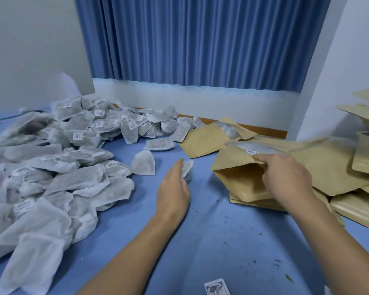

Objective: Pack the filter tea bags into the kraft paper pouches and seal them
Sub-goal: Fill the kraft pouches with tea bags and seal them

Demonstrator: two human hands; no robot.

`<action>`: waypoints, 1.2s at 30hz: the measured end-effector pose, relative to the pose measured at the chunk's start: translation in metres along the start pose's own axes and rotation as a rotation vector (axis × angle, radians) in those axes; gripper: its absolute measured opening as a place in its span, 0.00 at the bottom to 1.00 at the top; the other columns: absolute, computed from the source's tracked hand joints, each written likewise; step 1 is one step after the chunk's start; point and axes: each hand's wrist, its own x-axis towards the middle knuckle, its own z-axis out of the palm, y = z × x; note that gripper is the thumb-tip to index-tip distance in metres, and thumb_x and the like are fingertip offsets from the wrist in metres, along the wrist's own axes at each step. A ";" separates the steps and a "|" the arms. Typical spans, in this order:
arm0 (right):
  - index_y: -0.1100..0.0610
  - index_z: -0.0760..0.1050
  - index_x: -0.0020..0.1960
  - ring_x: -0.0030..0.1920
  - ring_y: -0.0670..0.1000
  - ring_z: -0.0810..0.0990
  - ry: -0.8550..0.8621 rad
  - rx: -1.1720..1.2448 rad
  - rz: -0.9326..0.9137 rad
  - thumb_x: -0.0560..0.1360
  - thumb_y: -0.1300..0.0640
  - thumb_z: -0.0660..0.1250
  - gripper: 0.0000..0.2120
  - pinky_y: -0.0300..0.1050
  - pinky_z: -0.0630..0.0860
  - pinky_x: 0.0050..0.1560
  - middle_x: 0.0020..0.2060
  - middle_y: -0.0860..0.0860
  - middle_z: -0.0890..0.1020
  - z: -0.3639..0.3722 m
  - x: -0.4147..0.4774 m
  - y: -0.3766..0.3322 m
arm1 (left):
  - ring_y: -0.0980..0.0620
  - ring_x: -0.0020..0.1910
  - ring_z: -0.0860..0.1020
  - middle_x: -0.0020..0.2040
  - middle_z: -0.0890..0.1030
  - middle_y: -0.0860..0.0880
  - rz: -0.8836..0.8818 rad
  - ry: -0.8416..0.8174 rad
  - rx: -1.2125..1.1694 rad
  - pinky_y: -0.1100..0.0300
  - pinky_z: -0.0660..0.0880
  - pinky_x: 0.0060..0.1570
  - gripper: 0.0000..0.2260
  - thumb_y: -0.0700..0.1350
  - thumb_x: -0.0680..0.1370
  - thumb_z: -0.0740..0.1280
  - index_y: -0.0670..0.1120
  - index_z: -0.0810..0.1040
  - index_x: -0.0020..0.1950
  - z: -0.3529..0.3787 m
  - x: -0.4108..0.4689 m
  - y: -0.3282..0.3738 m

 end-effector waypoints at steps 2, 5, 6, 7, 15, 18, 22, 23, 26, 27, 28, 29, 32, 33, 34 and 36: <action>0.31 0.71 0.68 0.40 0.57 0.71 -0.009 0.018 0.014 0.74 0.64 0.58 0.33 0.45 0.67 0.40 0.52 0.53 0.81 -0.001 0.001 0.001 | 0.45 0.65 0.76 0.67 0.77 0.45 0.337 0.160 -0.196 0.54 0.71 0.66 0.21 0.32 0.78 0.62 0.42 0.73 0.71 0.003 -0.007 0.026; 0.32 0.72 0.68 0.48 0.60 0.78 -0.029 0.047 0.011 0.74 0.64 0.59 0.32 0.45 0.67 0.42 0.56 0.54 0.81 -0.005 0.005 0.004 | 0.40 0.61 0.78 0.63 0.79 0.39 0.832 0.187 -0.265 0.50 0.74 0.61 0.16 0.32 0.78 0.61 0.39 0.75 0.65 0.019 -0.021 0.051; 0.32 0.73 0.67 0.48 0.60 0.78 -0.040 0.067 0.013 0.74 0.64 0.59 0.32 0.45 0.68 0.42 0.55 0.54 0.81 -0.007 0.006 0.006 | 0.40 0.59 0.78 0.62 0.79 0.40 0.932 0.120 -0.198 0.50 0.75 0.59 0.15 0.33 0.79 0.60 0.39 0.75 0.64 0.026 -0.026 0.057; 0.33 0.73 0.67 0.47 0.60 0.77 -0.043 0.089 0.016 0.74 0.64 0.59 0.32 0.45 0.69 0.42 0.55 0.55 0.81 -0.009 0.008 0.007 | 0.41 0.59 0.77 0.62 0.78 0.42 0.962 0.017 -0.107 0.51 0.76 0.56 0.15 0.33 0.79 0.59 0.39 0.75 0.64 0.033 -0.029 0.063; 0.39 0.76 0.64 0.51 0.64 0.79 -0.052 -0.008 -0.100 0.70 0.63 0.60 0.28 0.48 0.72 0.43 0.52 0.57 0.82 -0.004 0.002 0.003 | 0.48 0.54 0.73 0.56 0.76 0.44 0.195 -0.404 0.037 0.60 0.69 0.52 0.10 0.37 0.81 0.60 0.43 0.75 0.61 0.101 0.029 0.105; 0.43 0.77 0.59 0.48 0.63 0.78 -0.047 -0.067 -0.117 0.70 0.62 0.60 0.22 0.47 0.69 0.41 0.48 0.56 0.80 -0.003 0.003 0.001 | 0.48 0.55 0.72 0.51 0.76 0.45 0.060 -0.531 -0.099 0.58 0.67 0.61 0.08 0.40 0.85 0.56 0.46 0.74 0.50 0.123 0.049 0.121; 0.43 0.76 0.61 0.40 0.60 0.72 -0.064 -0.144 -0.147 0.71 0.62 0.60 0.23 0.46 0.66 0.38 0.36 0.51 0.71 -0.002 0.001 -0.003 | 0.60 0.38 0.68 0.40 0.67 0.54 0.004 -0.672 -0.163 0.73 0.68 0.34 0.17 0.36 0.86 0.53 0.51 0.63 0.40 0.136 0.054 0.121; 0.43 0.75 0.62 0.41 0.60 0.73 -0.047 -0.158 -0.146 0.71 0.61 0.60 0.23 0.46 0.65 0.38 0.37 0.51 0.72 -0.002 0.001 -0.003 | 0.60 0.36 0.67 0.39 0.66 0.54 -0.017 -0.656 -0.196 0.74 0.68 0.28 0.17 0.36 0.86 0.53 0.51 0.63 0.40 0.135 0.055 0.121; 0.40 0.74 0.64 0.47 0.60 0.79 -0.018 -0.128 -0.085 0.72 0.61 0.60 0.24 0.46 0.67 0.40 0.48 0.53 0.79 -0.002 0.006 0.000 | 0.55 0.43 0.72 0.45 0.73 0.48 0.068 -0.593 -0.109 0.79 0.66 0.33 0.07 0.39 0.85 0.56 0.45 0.73 0.53 0.131 0.055 0.123; 0.39 0.74 0.64 0.48 0.60 0.80 -0.016 -0.106 -0.063 0.72 0.61 0.59 0.25 0.46 0.67 0.40 0.49 0.53 0.80 -0.002 0.007 0.002 | 0.52 0.51 0.74 0.51 0.76 0.46 0.154 -0.624 -0.104 0.78 0.65 0.44 0.08 0.39 0.84 0.58 0.42 0.74 0.60 0.127 0.052 0.122; 0.37 0.74 0.65 0.49 0.60 0.80 -0.013 -0.086 -0.053 0.72 0.61 0.59 0.26 0.46 0.68 0.41 0.50 0.53 0.81 -0.002 0.008 0.005 | 0.49 0.58 0.74 0.57 0.77 0.43 0.267 -0.638 -0.071 0.73 0.66 0.55 0.10 0.40 0.83 0.60 0.42 0.74 0.63 0.124 0.043 0.118; 0.35 0.73 0.66 0.50 0.61 0.80 -0.013 -0.076 -0.054 0.72 0.60 0.60 0.27 0.46 0.69 0.41 0.51 0.53 0.81 -0.002 0.007 0.006 | 0.45 0.61 0.74 0.61 0.77 0.42 0.364 -0.661 0.038 0.63 0.68 0.61 0.11 0.43 0.82 0.62 0.43 0.74 0.64 0.118 0.035 0.111; 0.32 0.71 0.67 0.50 0.61 0.81 -0.010 -0.116 -0.071 0.73 0.59 0.60 0.29 0.47 0.69 0.41 0.52 0.53 0.82 0.002 0.003 0.004 | 0.39 0.54 0.78 0.56 0.80 0.42 0.551 -0.565 0.333 0.47 0.76 0.52 0.12 0.49 0.81 0.60 0.45 0.73 0.60 0.084 0.014 0.082; 0.32 0.71 0.67 0.50 0.61 0.81 -0.002 -0.139 -0.070 0.74 0.58 0.60 0.28 0.46 0.68 0.41 0.52 0.53 0.82 0.003 0.002 0.003 | 0.41 0.48 0.79 0.50 0.82 0.44 0.649 -0.481 0.273 0.49 0.76 0.45 0.09 0.47 0.80 0.61 0.45 0.76 0.56 0.067 0.013 0.072; 0.32 0.70 0.67 0.49 0.60 0.81 0.004 -0.151 -0.065 0.75 0.57 0.60 0.27 0.46 0.68 0.40 0.51 0.53 0.82 0.005 0.002 0.002 | 0.43 0.42 0.79 0.43 0.82 0.47 0.734 -0.376 0.208 0.50 0.75 0.38 0.07 0.44 0.79 0.62 0.45 0.78 0.51 0.048 0.014 0.063; 0.31 0.70 0.67 0.48 0.60 0.80 0.005 -0.137 -0.061 0.78 0.52 0.62 0.22 0.46 0.67 0.39 0.50 0.53 0.82 0.007 0.003 0.002 | 0.46 0.32 0.76 0.33 0.78 0.50 0.713 -0.015 0.060 0.51 0.72 0.30 0.07 0.41 0.75 0.63 0.43 0.79 0.42 0.016 0.024 0.037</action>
